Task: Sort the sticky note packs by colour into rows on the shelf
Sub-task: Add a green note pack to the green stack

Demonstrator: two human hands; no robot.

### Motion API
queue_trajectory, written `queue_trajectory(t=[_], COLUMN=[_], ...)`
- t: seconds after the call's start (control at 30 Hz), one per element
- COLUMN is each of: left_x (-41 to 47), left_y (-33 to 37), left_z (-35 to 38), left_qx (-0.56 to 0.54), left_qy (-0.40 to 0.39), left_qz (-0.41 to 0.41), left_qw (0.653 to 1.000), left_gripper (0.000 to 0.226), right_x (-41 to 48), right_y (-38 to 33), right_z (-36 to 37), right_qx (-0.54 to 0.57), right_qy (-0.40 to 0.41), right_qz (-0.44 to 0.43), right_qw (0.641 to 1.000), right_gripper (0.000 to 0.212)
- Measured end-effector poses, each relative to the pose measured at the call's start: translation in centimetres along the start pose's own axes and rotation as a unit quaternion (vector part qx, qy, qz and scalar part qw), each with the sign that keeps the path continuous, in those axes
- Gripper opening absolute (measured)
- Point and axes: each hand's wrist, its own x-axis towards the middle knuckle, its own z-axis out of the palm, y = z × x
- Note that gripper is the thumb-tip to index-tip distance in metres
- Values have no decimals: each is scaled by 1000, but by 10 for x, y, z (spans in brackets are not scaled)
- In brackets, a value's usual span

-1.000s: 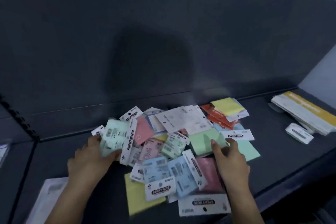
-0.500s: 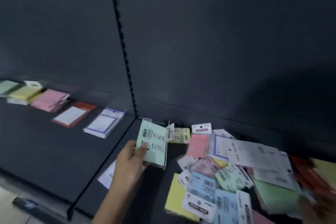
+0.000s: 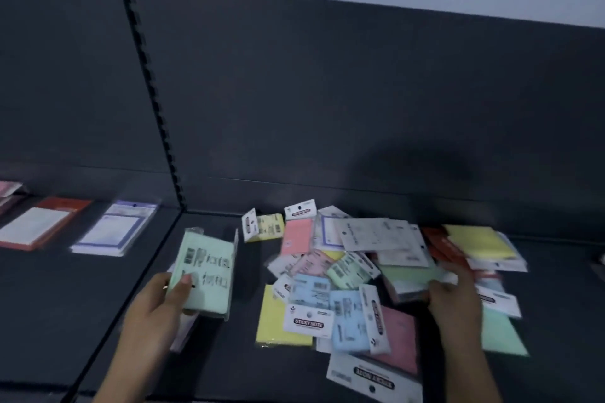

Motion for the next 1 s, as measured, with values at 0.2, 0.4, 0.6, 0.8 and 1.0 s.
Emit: queue_trajectory(t=[0.2,0.4,0.6,0.8,1.0], left_x=[7,5,-4,-12,-16], left_y=[-2,0,5,6,0], left_z=[-2,-7,-19,-26,-38], left_qx=[4,-28,-37,-26,-29], left_qy=[-35,-44,-40,-40,-27], left_qz=[15,12,17,15,10], left_qw=[999,999,998,999,999], left_gripper=[17,18,17,18,20], right_x=[-30,-40,-49,-48,-61], right_y=[-2,-15,-22,-21,-41], right_z=[1,-3,-2,6,-2], right_qx=[-41,-27,156,474,707], right_qy=[185,151,179,77,-71], right_qz=[-103,-56,17,170,203], right_qw=[976,987,971,861,673], right_gripper=[36,30,23,26,76])
